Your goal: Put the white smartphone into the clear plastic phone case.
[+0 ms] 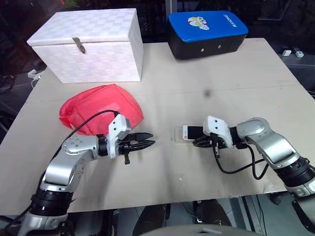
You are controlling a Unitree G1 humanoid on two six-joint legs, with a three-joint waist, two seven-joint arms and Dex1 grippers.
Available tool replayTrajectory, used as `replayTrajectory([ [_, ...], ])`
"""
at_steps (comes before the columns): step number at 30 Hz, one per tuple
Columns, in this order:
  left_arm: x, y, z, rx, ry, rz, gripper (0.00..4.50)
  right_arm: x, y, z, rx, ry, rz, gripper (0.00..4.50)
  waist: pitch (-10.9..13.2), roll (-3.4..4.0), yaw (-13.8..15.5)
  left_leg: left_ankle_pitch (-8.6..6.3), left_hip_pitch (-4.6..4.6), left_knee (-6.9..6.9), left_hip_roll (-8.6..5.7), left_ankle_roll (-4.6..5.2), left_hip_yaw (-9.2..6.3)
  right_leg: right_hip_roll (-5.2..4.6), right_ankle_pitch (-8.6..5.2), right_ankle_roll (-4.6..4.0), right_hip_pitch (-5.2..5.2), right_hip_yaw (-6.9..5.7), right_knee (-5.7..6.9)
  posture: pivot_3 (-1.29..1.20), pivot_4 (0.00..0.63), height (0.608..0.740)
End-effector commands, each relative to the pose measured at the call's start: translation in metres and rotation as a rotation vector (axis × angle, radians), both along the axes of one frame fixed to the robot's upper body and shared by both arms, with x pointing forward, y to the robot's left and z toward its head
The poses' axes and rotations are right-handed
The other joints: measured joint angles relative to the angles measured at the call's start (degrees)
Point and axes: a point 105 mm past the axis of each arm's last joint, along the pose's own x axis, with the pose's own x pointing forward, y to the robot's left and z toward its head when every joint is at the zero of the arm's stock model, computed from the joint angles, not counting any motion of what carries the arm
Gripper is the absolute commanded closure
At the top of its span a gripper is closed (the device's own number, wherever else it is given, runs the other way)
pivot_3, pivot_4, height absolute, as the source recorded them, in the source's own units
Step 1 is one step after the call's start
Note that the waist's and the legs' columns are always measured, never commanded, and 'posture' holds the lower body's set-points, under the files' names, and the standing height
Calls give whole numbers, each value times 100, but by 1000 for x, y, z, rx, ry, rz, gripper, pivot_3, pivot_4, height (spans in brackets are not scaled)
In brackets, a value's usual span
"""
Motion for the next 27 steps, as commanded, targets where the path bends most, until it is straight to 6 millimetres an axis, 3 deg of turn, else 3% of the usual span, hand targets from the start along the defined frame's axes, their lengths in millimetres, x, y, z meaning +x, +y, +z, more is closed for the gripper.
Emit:
replayTrajectory([
  [1,-2,-2,7,-15,-40,-14,3326,0,11,38,116,-62,33,4500,0,0,-10,0,0,0,0,0,0,0,0,0,0,0,0,0,150,740],
  [3,-2,-2,6,-19,-38,-14,3326,5,15,46,145,-84,20,4500,0,1,-20,0,2,0,0,0,3,0,0,0,0,4,2,0,150,740],
  [6,-3,-1,4,-21,-37,-13,3326,30,17,52,147,-158,-75,4500,0,1,-22,0,3,0,0,0,3,1,0,0,0,4,3,0,150,740],
  [9,-4,0,1,-22,-36,-13,3326,51,13,40,65,-209,-140,4500,0,1,1,0,2,0,0,0,5,1,0,0,-1,4,2,0,150,740],
  [16,-6,2,-4,-26,-34,-6,3326,35,20,16,-5,-132,-30,4500,1,2,-28,0,-2,-2,-1,0,5,0,0,-1,-7,5,1,0,150,740],
  [20,-8,3,-7,-27,-32,-1,3326,33,22,11,-8,-124,-38,4500,1,2,-31,0,0,-2,0,0,6,1,0,-1,-6,7,2,0,150,740],
  [27,-6,1,-9,-33,-34,0,3326,30,15,-18,-105,-75,-45,4500,0,1,-14,0,3,-1,0,0,6,1,0,0,-4,6,2,0,150,740],
])
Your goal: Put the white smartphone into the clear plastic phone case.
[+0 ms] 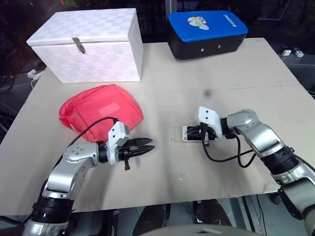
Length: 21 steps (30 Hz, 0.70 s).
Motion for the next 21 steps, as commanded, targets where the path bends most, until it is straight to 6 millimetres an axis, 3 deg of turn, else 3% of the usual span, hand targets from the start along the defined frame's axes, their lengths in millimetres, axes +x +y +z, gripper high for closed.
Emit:
replayTrajectory([
  [1,1,-1,4,-5,-32,-7,3326,-7,-3,-23,-58,68,2,4500,-1,0,1,0,3,0,0,0,0,0,0,0,0,0,0,0,150,740],
  [7,3,0,2,-7,-34,-8,3326,-6,-10,-46,-55,171,-51,4500,-9,-3,1,0,28,-1,0,0,0,0,0,0,25,0,0,0,150,740],
  [9,2,0,2,-7,-35,-8,3326,-3,-4,-30,55,173,-68,4500,-12,-8,4,-1,41,-1,0,1,0,0,0,0,38,0,-1,0,150,740],
  [12,0,2,2,-9,-33,0,3326,-1,7,27,281,79,-31,4500,-6,-2,3,-1,41,-1,0,1,-1,0,0,0,39,-1,2,0,150,740],
  [15,0,2,2,-12,-33,6,3326,4,6,55,346,14,-49,4500,-1,4,-13,0,16,0,0,0,0,1,2,-2,15,2,8,0,150,740],
  [18,1,2,3,-16,-34,10,3326,12,1,65,330,-40,-85,4500,-1,4,-13,0,9,-2,0,-1,1,2,1,-2,3,5,6,0,150,740],
  [21,2,0,3,-16,-35,4,3326,30,-7,56,185,-122,-137,4500,-1,4,-7,0,5,-3,0,0,2,1,1,-2,2,4,1,0,150,740],
])
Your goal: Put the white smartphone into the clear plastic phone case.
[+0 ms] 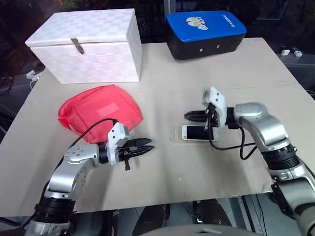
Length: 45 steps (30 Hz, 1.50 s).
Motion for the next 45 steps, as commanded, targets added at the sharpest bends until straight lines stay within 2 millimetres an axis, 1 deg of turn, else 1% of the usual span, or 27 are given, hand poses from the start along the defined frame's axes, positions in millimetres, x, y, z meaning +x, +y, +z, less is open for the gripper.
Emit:
replayTrajectory([
  [1,1,-3,9,-8,-42,-15,3326,18,-9,-11,-170,-81,-50,4500,0,0,-1,0,1,1,0,0,4,0,0,0,-1,3,1,0,150,740],
  [3,3,-3,9,-9,-45,-15,3326,24,-15,-26,-264,-89,-44,4500,0,-1,2,0,2,1,0,0,6,0,0,0,-1,4,1,0,150,740],
  [6,2,-4,9,-8,-48,-16,3326,24,-15,-34,-290,-69,-14,4500,2,0,-5,0,-2,-1,0,0,7,0,0,0,-4,5,1,0,150,740],
  [9,1,-3,8,-4,-50,-9,3326,22,-13,-39,-304,-54,22,4500,3,1,-24,0,-5,-1,1,0,10,0,0,0,-8,9,1,0,150,740],
  [17,-4,-3,10,-3,-52,-1,3326,17,-12,-40,-313,-46,75,4500,3,1,-14,0,-4,-1,1,0,9,1,0,0,-7,9,1,0,150,740],
  [19,-4,-4,10,-3,-51,0,3326,19,-12,-38,-303,-71,61,4500,3,1,-9,0,-4,-1,1,0,9,1,0,0,-7,8,1,0,150,740],
  [20,-4,-4,10,-2,-51,0,3326,24,-13,-33,-285,-96,32,4500,3,1,-9,0,-4,-1,1,0,9,1,0,0,-7,9,1,0,150,740],
  [21,-4,-4,10,-2,-52,1,3326,27,-13,-27,-265,-116,15,4500,3,1,-10,0,-4,-1,1,0,9,1,0,0,-7,8,1,0,150,740],
  [23,-4,-4,11,-3,-52,2,3326,25,-11,-11,-193,-131,25,4500,3,1,-9,0,-4,-1,1,0,10,1,0,0,-8,9,2,0,150,740],
  [25,-4,-4,11,-3,-52,3,3326,11,-9,1,-136,-107,85,4500,5,1,-4,0,-5,-1,1,0,9,1,0,0,-8,9,1,0,150,740],
  [28,-3,-4,13,-6,-50,2,3326,-14,-5,1,-114,-41,176,4500,6,3,4,0,-6,-2,1,1,9,1,0,0,-8,8,-1,0,150,740],
  [30,-3,-6,14,-8,-50,-1,3326,-24,-2,-6,-122,-9,200,4500,5,2,10,-1,-6,-4,2,1,6,1,0,0,-7,5,-2,0,150,740],
  [31,-2,-7,15,-9,-51,-3,3326,-26,-1,-15,-132,7,187,4500,5,2,11,-1,-6,-3,2,1,6,1,0,0,-6,6,-2,0,150,740],
  [36,1,-15,23,-16,-58,-11,3326,-24,-6,-54,-207,48,109,4500,5,2,8,-1,-4,1,2,1,8,0,0,0,-4,7,2,0,150,740],
  [41,-1,-18,27,-16,-53,-15,3326,-27,-12,-88,-306,129,107,4500,3,0,-4,0,3,-1,3,0,11,2,0,0,-2,12,3,0,150,740],
  [45,0,-20,28,-18,-51,-14,3326,-30,-13,-103,-309,200,112,4500,-3,-6,6,0,20,-1,3,1,11,2,0,0,12,10,2,0,150,740],
])
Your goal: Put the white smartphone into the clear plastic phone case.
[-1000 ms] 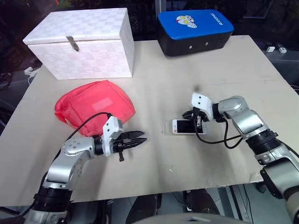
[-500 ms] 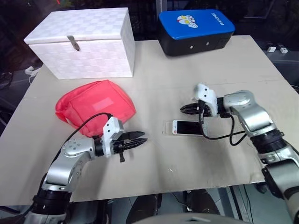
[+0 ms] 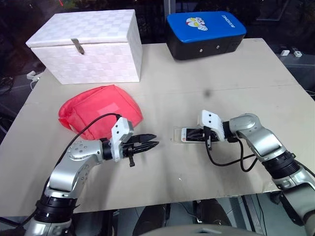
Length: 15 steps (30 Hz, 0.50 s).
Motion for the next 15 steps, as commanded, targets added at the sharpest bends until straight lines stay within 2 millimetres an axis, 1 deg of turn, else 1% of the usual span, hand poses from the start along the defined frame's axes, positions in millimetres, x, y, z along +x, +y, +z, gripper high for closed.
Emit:
replayTrajectory([
  [1,-1,-5,10,-6,-37,-19,3326,-6,-9,-35,-74,107,-27,4500,-4,-3,0,0,4,0,0,0,0,0,0,0,5,1,-1,0,150,740],
  [3,-2,-4,10,2,-40,-14,3326,-3,-14,-46,-101,100,-39,4500,-10,-7,-2,0,17,0,0,0,0,0,0,0,16,0,-1,0,150,740],
  [5,-2,-3,10,6,-42,-8,3326,-2,-17,-52,-120,83,-37,4500,-15,-7,-2,0,25,-1,1,0,0,1,0,0,24,1,-1,0,150,740],
  [8,-3,-3,9,12,-40,-2,3326,-1,-16,-50,-103,43,-36,4500,-17,-8,6,-1,41,-1,1,0,-1,1,0,0,41,-1,-2,0,150,740],
  [10,-2,-4,7,19,-32,3,3326,2,-12,-33,-20,-5,-33,4500,-16,-8,9,-1,52,-1,1,1,-1,1,0,0,53,-2,-2,0,150,740],
  [12,-1,-7,6,22,-25,5,3326,2,-7,-3,121,-26,-57,4500,-14,-5,26,-2,64,-5,1,1,-1,0,0,0,72,-1,-5,0,150,740],
  [13,0,-9,6,19,-22,6,3326,1,-7,11,164,-46,-56,4500,-9,-4,34,-2,65,-6,1,2,-2,0,-1,0,74,-2,-6,0,150,740],
  [15,3,-11,5,21,-18,5,3326,-3,-10,30,197,-77,-62,4500,6,4,46,-2,60,-6,0,2,-4,0,-1,0,71,-3,-7,0,150,740],
])
